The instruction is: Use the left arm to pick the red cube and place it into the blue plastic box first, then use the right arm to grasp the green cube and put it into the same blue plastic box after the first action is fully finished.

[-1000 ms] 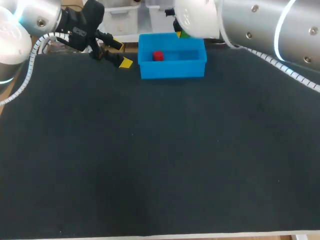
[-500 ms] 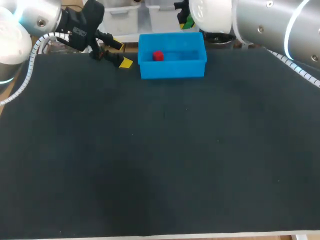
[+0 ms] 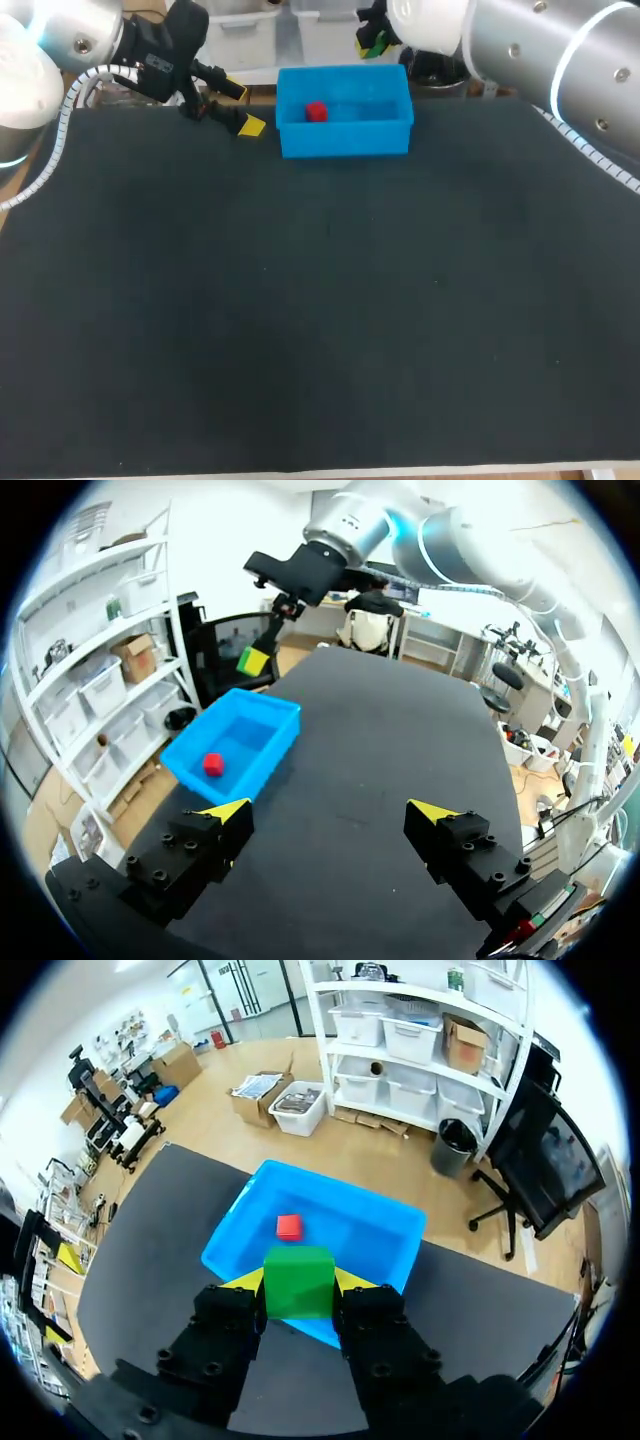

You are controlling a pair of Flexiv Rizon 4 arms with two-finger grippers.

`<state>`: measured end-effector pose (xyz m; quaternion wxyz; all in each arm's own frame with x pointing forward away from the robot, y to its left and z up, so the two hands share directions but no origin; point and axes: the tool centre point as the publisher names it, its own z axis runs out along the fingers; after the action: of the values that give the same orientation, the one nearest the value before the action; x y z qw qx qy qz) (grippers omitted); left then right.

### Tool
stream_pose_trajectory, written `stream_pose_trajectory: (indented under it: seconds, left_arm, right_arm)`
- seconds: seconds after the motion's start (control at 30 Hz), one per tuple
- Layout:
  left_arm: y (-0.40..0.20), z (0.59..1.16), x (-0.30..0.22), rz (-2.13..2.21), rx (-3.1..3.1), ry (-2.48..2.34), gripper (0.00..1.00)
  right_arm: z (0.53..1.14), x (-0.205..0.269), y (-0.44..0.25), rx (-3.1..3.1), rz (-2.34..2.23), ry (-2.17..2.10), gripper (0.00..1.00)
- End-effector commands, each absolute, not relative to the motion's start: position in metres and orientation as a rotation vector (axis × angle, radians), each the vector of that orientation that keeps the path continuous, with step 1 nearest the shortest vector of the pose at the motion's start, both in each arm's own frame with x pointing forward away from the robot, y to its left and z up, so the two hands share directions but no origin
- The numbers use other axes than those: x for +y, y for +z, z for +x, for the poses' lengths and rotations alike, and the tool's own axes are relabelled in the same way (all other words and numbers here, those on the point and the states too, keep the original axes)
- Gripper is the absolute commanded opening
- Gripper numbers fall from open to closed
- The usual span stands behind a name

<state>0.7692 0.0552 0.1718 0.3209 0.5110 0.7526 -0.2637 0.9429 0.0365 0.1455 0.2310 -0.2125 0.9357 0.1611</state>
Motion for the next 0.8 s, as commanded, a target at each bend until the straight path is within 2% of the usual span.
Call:
stream_pose_trajectory:
  seconds: [0.03,0.8]
  left_arm:
    - [0.171,0.769,0.056,1.344,1.97,-0.695,1.0]
    - [0.171,0.769,0.056,1.344,1.97,-0.695,1.0]
  right_arm:
    - [0.967,0.037,0.137,2.608,-0.624,0.488,0.0]
    - [1.013,0.032,0.096,2.633,-0.708,0.498,0.0]
